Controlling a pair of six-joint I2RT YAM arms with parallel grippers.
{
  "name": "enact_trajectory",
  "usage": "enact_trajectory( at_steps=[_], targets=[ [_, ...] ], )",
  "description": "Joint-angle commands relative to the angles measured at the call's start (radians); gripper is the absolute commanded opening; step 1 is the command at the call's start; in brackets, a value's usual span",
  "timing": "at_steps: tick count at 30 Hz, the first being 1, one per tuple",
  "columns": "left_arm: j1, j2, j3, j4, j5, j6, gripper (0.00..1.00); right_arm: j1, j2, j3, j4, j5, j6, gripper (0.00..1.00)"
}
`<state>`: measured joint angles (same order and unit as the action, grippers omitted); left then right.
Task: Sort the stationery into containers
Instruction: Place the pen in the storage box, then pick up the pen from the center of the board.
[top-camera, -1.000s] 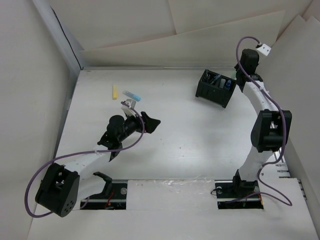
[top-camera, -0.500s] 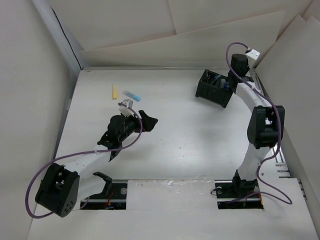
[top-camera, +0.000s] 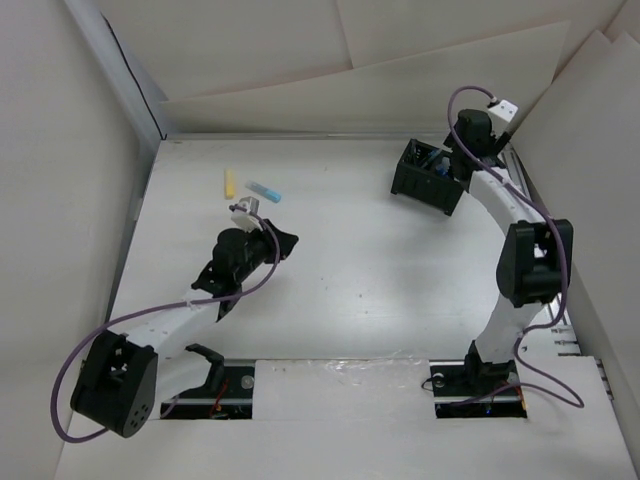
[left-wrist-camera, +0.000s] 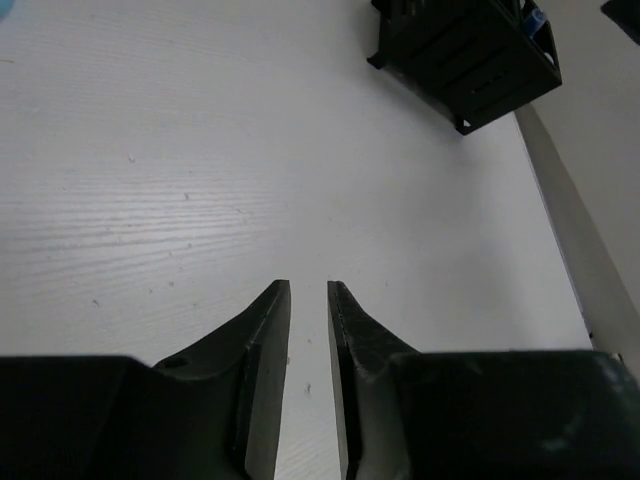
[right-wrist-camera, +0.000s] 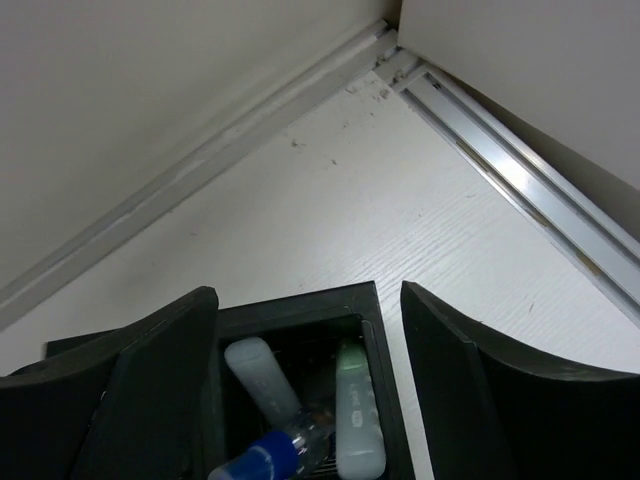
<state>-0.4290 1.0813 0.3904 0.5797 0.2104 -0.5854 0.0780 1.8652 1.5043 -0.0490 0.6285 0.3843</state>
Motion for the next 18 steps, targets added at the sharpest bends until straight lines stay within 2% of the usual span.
enact_trajectory(
  at_steps=[1, 2, 4, 6, 7, 8, 9, 10, 11, 12, 16, 18],
  targets=[
    [0.004, -0.018, 0.1, -0.072, -0.104, 0.002, 0.17, 0.029, -0.156, 0.004, 0.035, 0.005, 0.013, 0.8],
    [0.004, -0.018, 0.119, -0.089, -0.124, 0.002, 0.19, 0.029, -0.181, -0.016, 0.035, -0.007, 0.033, 0.8],
    [0.004, 0.005, 0.154, -0.122, -0.196, -0.01, 0.28, 0.061, -0.233, -0.073, 0.025, -0.064, 0.059, 0.8],
    [0.004, 0.055, 0.221, -0.165, -0.308, -0.045, 0.44, 0.097, -0.325, -0.128, 0.024, -0.113, 0.076, 0.76],
    [0.004, 0.127, 0.252, -0.216, -0.342, -0.056, 0.51, 0.145, -0.354, -0.159, 0.024, -0.113, 0.076, 0.71],
    [0.004, 0.168, 0.319, -0.246, -0.382, -0.066, 0.56, 0.172, -0.409, -0.223, 0.024, -0.131, 0.091, 0.62],
    [0.004, 0.214, 0.356, -0.271, -0.414, -0.067, 0.61, 0.193, -0.434, -0.255, 0.035, -0.153, 0.091, 0.34],
    [0.004, 0.262, 0.398, -0.326, -0.452, -0.077, 0.61, 0.218, -0.455, -0.285, 0.035, -0.186, 0.103, 0.17],
    [0.004, 0.369, 0.447, -0.368, -0.477, -0.086, 0.61, 0.261, -0.487, -0.335, 0.047, -0.203, 0.103, 0.05],
    [0.004, 0.421, 0.553, -0.404, -0.497, -0.096, 0.61, 0.282, -0.498, -0.355, 0.047, -0.223, 0.103, 0.0],
    [0.004, 0.646, 0.78, -0.559, -0.617, -0.163, 0.58, 0.379, -0.537, -0.43, 0.047, -0.248, 0.103, 0.0],
    [0.004, 0.742, 0.855, -0.639, -0.681, -0.21, 0.58, 0.4, -0.552, -0.469, 0.047, -0.274, 0.103, 0.04]
  ],
)
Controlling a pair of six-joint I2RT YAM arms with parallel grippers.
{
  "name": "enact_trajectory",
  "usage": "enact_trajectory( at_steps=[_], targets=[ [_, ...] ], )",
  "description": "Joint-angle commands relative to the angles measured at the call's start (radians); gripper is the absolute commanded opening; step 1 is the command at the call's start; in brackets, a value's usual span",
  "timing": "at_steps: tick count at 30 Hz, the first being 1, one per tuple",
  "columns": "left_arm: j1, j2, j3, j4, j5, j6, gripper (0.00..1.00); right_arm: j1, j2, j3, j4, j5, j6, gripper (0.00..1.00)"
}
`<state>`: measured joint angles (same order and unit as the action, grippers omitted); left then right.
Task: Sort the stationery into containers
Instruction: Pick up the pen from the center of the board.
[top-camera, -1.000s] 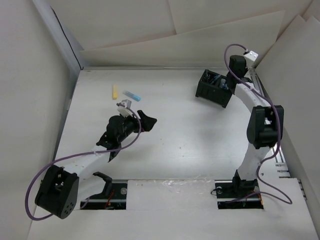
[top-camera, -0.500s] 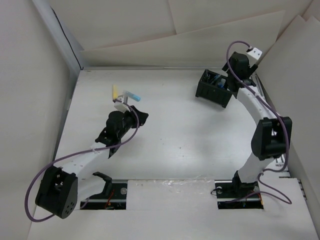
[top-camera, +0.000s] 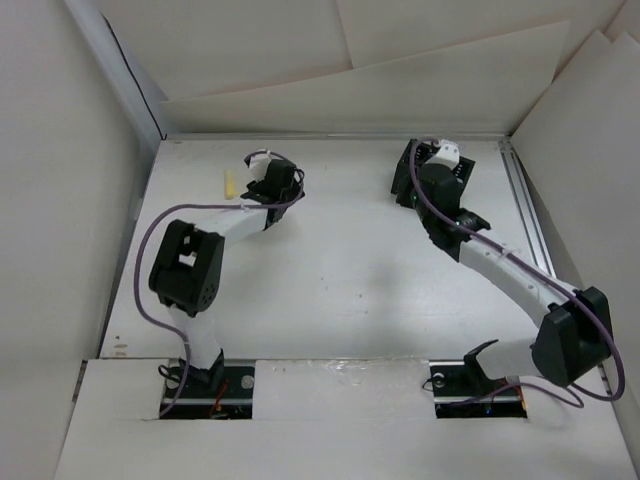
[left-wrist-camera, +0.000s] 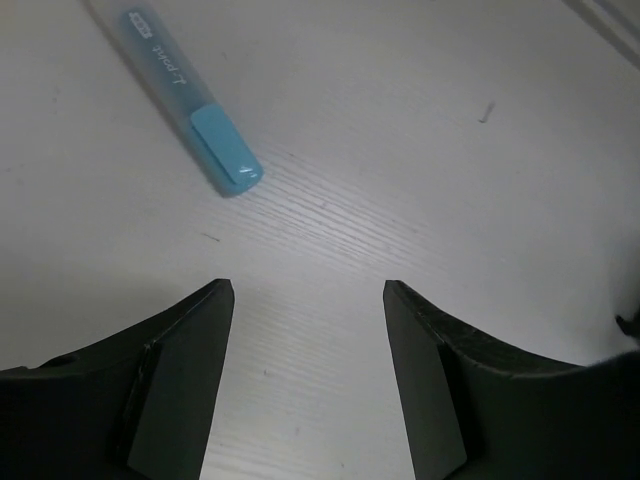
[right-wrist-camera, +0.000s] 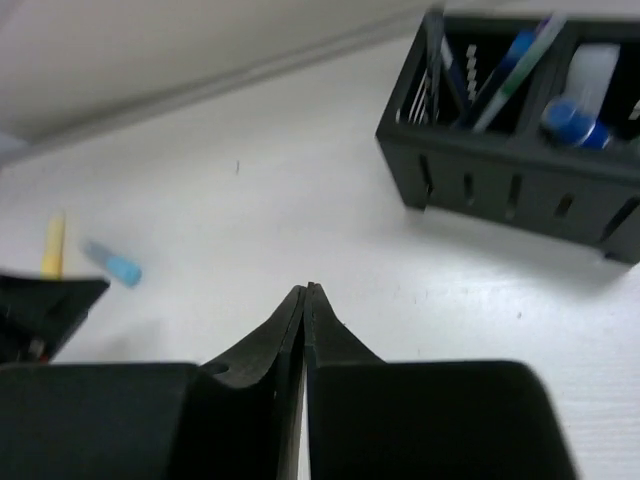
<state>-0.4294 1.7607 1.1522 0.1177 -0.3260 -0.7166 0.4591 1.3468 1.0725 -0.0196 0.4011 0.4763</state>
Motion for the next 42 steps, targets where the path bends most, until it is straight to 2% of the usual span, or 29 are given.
enact_trajectory(
  at_steps=[1, 4, 5, 8, 10, 15, 23, 26, 30, 32, 33, 36, 37, 38, 42],
  targets=[
    [0.004, 0.091, 0.165, -0.203, -0.159, -0.096, 0.58, 0.033, -0.053, -0.051, 0.018, -0.047, 0.012, 0.1],
    [0.004, 0.17, 0.271, -0.277, -0.2, -0.144, 0.57, 0.043, -0.09, -0.095, 0.018, -0.065, 0.021, 0.27],
    [0.004, 0.183, 0.29, -0.291, -0.2, -0.155, 0.57, 0.043, -0.09, -0.104, 0.018, -0.065, 0.021, 0.39],
    [0.029, 0.214, 0.336, -0.312, -0.2, -0.167, 0.57, 0.043, -0.116, -0.128, 0.018, -0.1, 0.021, 0.55],
    [0.052, 0.238, 0.348, -0.323, -0.18, -0.184, 0.57, 0.033, -0.135, -0.155, 0.018, -0.1, 0.021, 0.64],
    [0.103, 0.289, 0.359, -0.323, -0.111, -0.218, 0.55, 0.004, -0.17, -0.186, 0.018, -0.136, 0.021, 0.75],
    [0.115, 0.385, 0.455, -0.343, -0.111, -0.196, 0.53, -0.008, -0.169, -0.195, 0.056, -0.214, 0.021, 0.77],
    [0.115, 0.436, 0.53, -0.389, -0.111, -0.173, 0.51, 0.038, -0.144, -0.195, 0.066, -0.214, 0.021, 0.77],
    [0.115, 0.459, 0.552, -0.409, -0.12, -0.164, 0.5, 0.087, -0.124, -0.186, 0.066, -0.186, 0.021, 0.77],
    [0.115, 0.468, 0.552, -0.409, -0.12, -0.15, 0.42, 0.087, -0.115, -0.186, 0.066, -0.173, 0.021, 0.77],
    [0.115, 0.468, 0.552, -0.418, -0.133, -0.15, 0.32, 0.087, -0.115, -0.186, 0.066, -0.173, 0.021, 0.77],
    [0.115, 0.457, 0.509, -0.418, -0.142, -0.138, 0.15, 0.076, -0.115, -0.186, 0.066, -0.173, 0.031, 0.77],
    [0.115, 0.445, 0.494, -0.418, -0.142, -0.129, 0.03, 0.067, -0.115, -0.186, 0.066, -0.173, 0.031, 0.77],
    [0.115, 0.424, 0.475, -0.402, -0.142, -0.129, 0.0, 0.067, -0.115, -0.186, 0.066, -0.173, 0.031, 0.77],
    [0.115, 0.315, 0.29, -0.304, -0.11, -0.104, 0.0, 0.047, -0.103, -0.186, 0.076, -0.195, 0.042, 0.82]
  ],
)
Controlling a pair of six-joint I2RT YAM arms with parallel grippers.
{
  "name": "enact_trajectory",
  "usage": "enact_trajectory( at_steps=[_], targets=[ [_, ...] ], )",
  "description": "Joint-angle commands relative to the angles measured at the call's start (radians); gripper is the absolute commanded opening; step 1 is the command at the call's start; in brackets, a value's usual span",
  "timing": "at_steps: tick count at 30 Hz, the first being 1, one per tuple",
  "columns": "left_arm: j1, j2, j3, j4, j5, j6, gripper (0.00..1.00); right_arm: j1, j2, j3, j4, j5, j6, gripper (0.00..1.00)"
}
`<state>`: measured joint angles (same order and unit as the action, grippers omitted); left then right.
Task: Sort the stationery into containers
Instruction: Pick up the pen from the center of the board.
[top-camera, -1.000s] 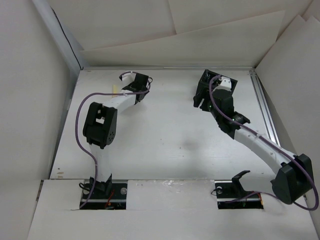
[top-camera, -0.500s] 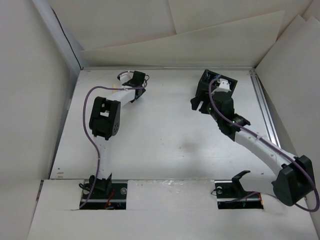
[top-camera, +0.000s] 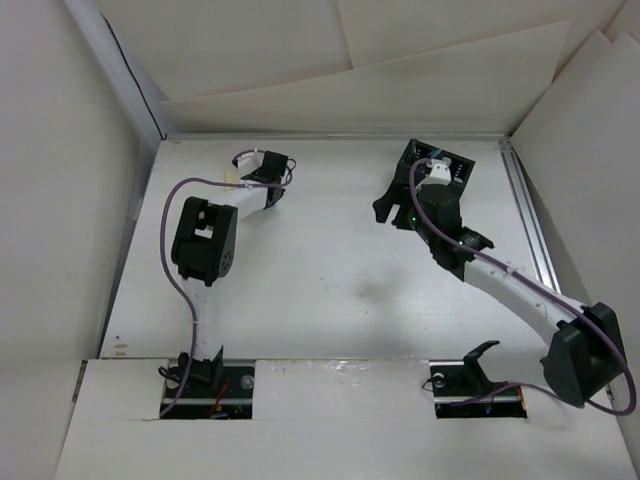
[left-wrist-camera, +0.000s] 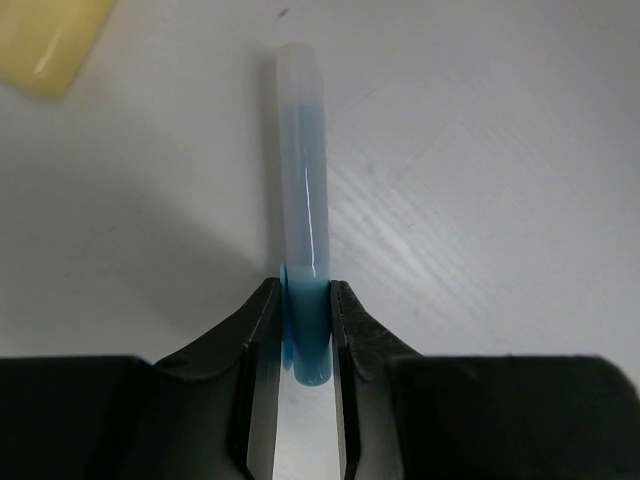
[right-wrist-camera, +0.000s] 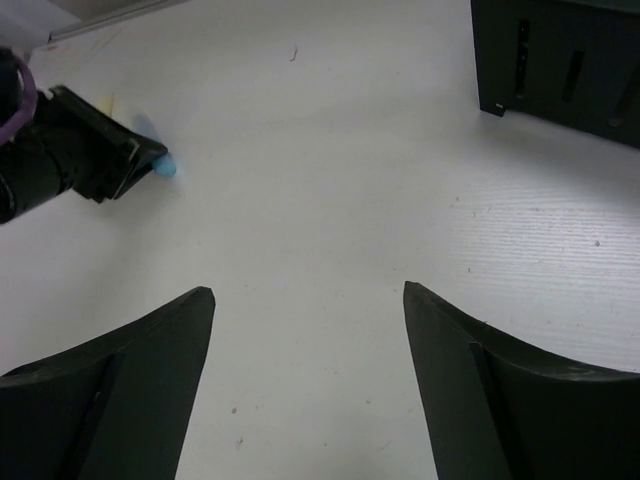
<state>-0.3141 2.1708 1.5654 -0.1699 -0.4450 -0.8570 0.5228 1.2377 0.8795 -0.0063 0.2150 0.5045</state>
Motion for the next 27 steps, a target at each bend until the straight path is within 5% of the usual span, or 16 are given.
enact_trajectory(
  at_steps=[1, 12, 20, 27],
  targets=[
    [-0.014, -0.124, -0.157, 0.004, 0.009, 0.045, 0.0, -0.027, 0.017, 0.007, 0.074, -0.022, 0.023, 0.85],
    [-0.264, -0.546, -0.6, 0.314, 0.164, 0.226, 0.0, -0.032, 0.295, 0.171, 0.121, -0.38, 0.011, 0.9],
    [-0.273, -0.73, -0.898, 0.688, 0.586, 0.289, 0.0, -0.032, 0.356, 0.191, 0.184, -0.472, 0.057, 0.91],
    [-0.283, -0.766, -0.946, 0.791, 0.695, 0.34, 0.0, 0.005, 0.459, 0.254, 0.184, -0.516, 0.068, 0.91]
  ],
)
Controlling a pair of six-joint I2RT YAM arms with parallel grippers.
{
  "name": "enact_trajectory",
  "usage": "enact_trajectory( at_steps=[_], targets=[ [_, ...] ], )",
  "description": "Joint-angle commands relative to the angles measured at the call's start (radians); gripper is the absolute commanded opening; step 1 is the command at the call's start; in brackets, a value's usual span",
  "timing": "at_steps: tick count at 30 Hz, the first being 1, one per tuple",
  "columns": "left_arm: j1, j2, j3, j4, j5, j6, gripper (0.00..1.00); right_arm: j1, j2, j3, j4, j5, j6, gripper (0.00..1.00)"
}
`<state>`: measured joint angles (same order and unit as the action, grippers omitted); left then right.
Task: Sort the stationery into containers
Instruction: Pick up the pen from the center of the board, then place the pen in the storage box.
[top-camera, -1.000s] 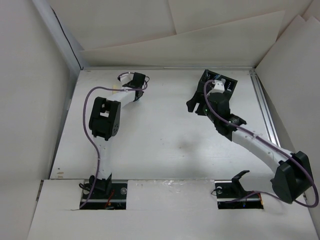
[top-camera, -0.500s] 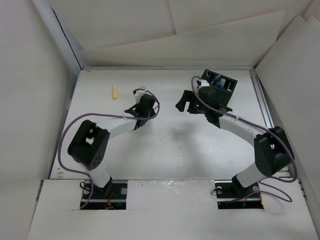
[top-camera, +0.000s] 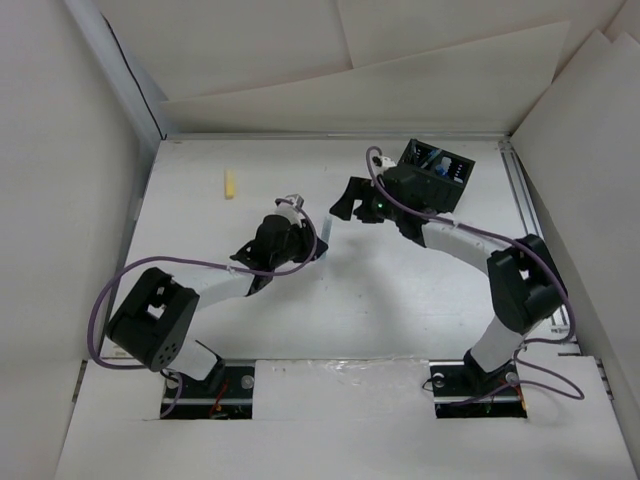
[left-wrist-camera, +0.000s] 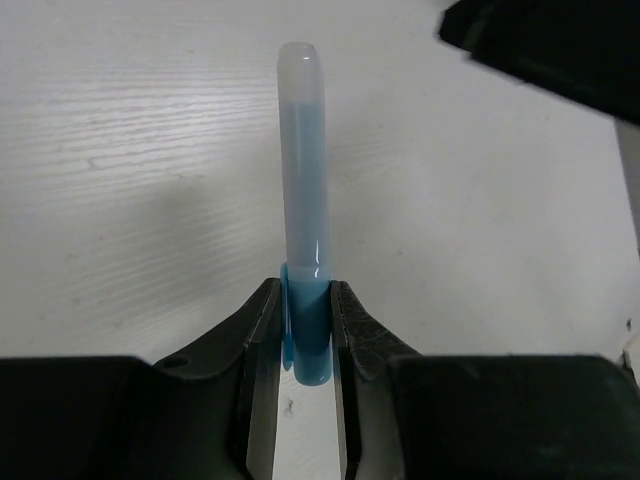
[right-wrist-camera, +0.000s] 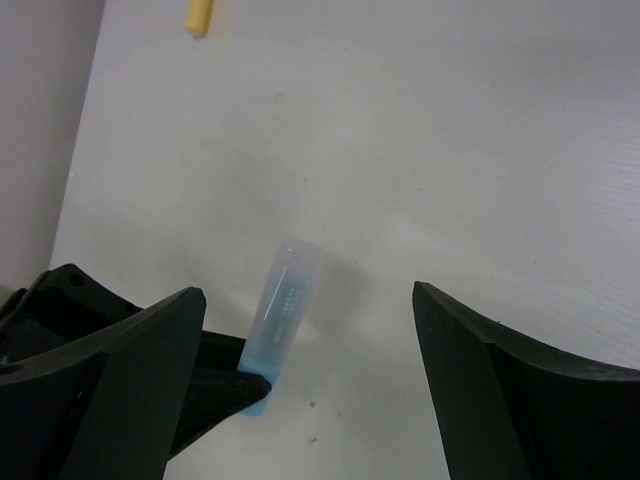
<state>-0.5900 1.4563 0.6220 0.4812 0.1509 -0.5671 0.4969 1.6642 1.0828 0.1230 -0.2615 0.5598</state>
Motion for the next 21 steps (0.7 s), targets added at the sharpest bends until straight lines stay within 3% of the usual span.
enact_trajectory(
  at_steps=[1, 9, 15, 21],
  targets=[
    [-0.017, -0.051, -0.002, 0.152, 0.099, 0.05, 0.0, 0.043, 0.045, 0.063, 0.055, -0.05, 0.012, 0.91],
    [-0.018, -0.042, -0.002, 0.174, 0.127, 0.059, 0.0, 0.089, 0.085, 0.072, 0.055, -0.013, 0.043, 0.89],
    [-0.018, -0.042, 0.007, 0.174, 0.115, 0.05, 0.0, 0.098, 0.094, 0.072, 0.055, -0.002, 0.054, 0.69],
    [-0.018, -0.042, 0.007, 0.183, 0.124, 0.05, 0.0, 0.098, 0.085, 0.063, 0.055, 0.036, 0.063, 0.37]
  ],
)
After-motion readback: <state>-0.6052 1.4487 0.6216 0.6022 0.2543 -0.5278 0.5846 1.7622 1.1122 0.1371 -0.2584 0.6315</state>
